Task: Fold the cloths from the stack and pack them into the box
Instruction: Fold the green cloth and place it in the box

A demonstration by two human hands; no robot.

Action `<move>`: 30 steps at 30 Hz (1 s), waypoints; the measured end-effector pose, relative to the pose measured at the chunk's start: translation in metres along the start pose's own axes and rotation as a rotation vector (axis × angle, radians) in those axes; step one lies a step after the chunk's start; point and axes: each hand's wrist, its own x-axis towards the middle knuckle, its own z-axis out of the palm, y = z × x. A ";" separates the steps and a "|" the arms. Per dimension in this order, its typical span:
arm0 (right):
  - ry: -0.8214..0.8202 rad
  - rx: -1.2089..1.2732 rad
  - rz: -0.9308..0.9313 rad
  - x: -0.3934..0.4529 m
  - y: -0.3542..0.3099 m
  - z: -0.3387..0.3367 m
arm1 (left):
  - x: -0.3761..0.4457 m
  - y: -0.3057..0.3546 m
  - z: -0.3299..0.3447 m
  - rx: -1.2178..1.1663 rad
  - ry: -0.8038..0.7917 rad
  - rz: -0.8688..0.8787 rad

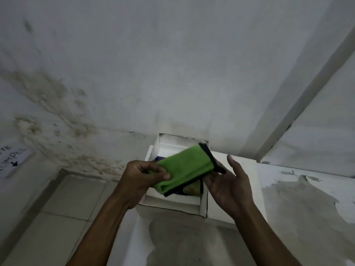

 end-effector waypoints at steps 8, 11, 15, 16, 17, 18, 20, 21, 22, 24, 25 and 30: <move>-0.108 -0.087 0.078 0.057 0.033 0.031 | 0.041 0.001 0.007 0.068 0.115 0.085; 0.008 -0.156 0.075 0.082 0.042 0.028 | 0.051 -0.006 0.004 0.214 0.122 0.082; 0.208 -0.115 0.175 0.112 0.050 0.006 | 0.058 -0.019 -0.008 0.371 0.130 0.111; 0.250 -0.082 0.189 0.117 0.051 0.001 | 0.060 -0.023 -0.012 0.399 0.183 0.133; 0.295 -0.043 0.192 0.121 0.052 -0.004 | 0.063 -0.028 -0.017 0.432 0.258 0.150; 0.338 -0.002 0.187 0.125 0.054 -0.007 | 0.066 -0.033 -0.022 0.467 0.339 0.150; 0.413 0.085 0.164 0.132 0.058 -0.011 | 0.072 -0.047 -0.032 0.527 0.460 0.120; 0.450 0.112 0.159 0.134 0.060 -0.011 | 0.074 -0.054 -0.036 0.553 0.487 0.101; 0.494 0.116 0.163 0.137 0.064 -0.011 | 0.076 -0.062 -0.038 0.570 0.498 0.076; 0.583 0.080 0.193 0.146 0.074 -0.010 | 0.079 -0.076 -0.040 0.583 0.505 0.019; 0.625 0.046 0.212 0.150 0.080 -0.009 | 0.079 -0.081 -0.039 0.589 0.505 0.001; 0.745 -0.017 0.233 0.173 0.103 -0.008 | 0.079 -0.105 -0.036 0.702 0.448 0.038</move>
